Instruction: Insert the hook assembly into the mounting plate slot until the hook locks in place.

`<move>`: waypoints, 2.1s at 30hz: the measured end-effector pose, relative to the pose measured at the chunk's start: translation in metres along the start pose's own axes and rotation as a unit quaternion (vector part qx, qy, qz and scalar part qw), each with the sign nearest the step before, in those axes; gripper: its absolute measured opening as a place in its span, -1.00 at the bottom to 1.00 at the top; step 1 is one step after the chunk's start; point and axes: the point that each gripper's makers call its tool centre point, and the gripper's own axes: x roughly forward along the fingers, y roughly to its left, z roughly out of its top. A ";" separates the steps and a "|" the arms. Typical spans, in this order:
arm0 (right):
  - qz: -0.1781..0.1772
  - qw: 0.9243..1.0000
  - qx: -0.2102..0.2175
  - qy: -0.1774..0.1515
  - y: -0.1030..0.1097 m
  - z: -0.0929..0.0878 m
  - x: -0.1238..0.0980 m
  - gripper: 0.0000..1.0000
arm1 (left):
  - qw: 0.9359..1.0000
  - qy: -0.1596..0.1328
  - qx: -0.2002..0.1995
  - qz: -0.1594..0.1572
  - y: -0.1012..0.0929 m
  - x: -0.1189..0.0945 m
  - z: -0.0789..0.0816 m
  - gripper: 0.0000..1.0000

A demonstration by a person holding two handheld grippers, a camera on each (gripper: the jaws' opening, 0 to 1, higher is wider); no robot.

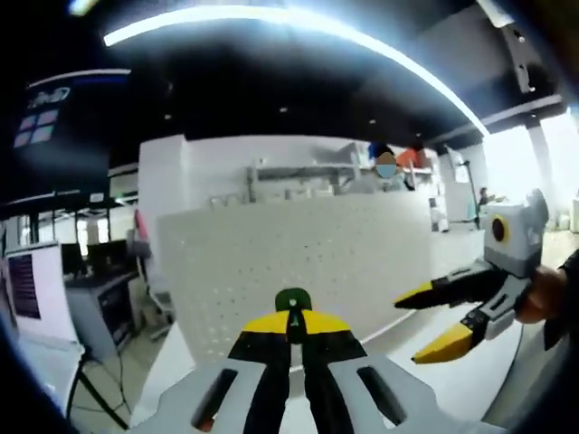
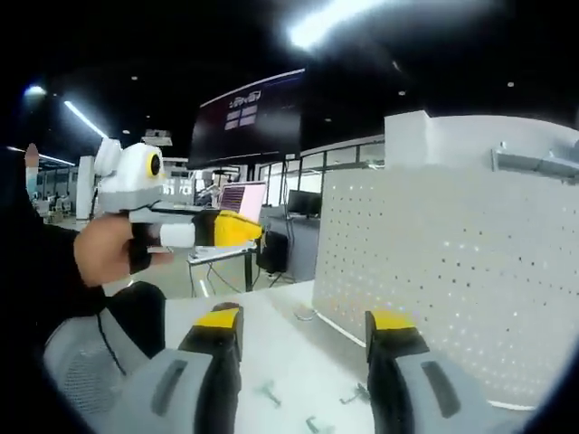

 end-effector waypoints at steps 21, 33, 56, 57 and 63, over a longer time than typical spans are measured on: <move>-0.016 1.000 0.013 -0.001 -0.015 -0.003 -0.003 0.05 | 0.997 -0.046 0.030 0.046 0.047 0.054 0.037 -0.94; -0.028 0.999 0.023 0.007 -0.024 -0.010 -0.005 0.04 | 0.995 -0.060 0.021 0.075 0.079 0.094 0.049 -0.94; -0.038 0.998 0.045 0.026 -0.034 -0.026 -0.004 0.03 | 0.989 -0.071 0.041 0.124 0.121 0.152 0.040 -0.95; -0.039 0.998 0.046 0.026 -0.035 -0.026 -0.004 0.03 | 0.989 -0.069 0.041 0.125 0.123 0.155 0.039 -0.95; -0.043 0.997 0.054 0.027 -0.040 -0.028 -0.005 0.03 | 0.988 -0.069 0.043 0.129 0.128 0.166 0.037 -0.95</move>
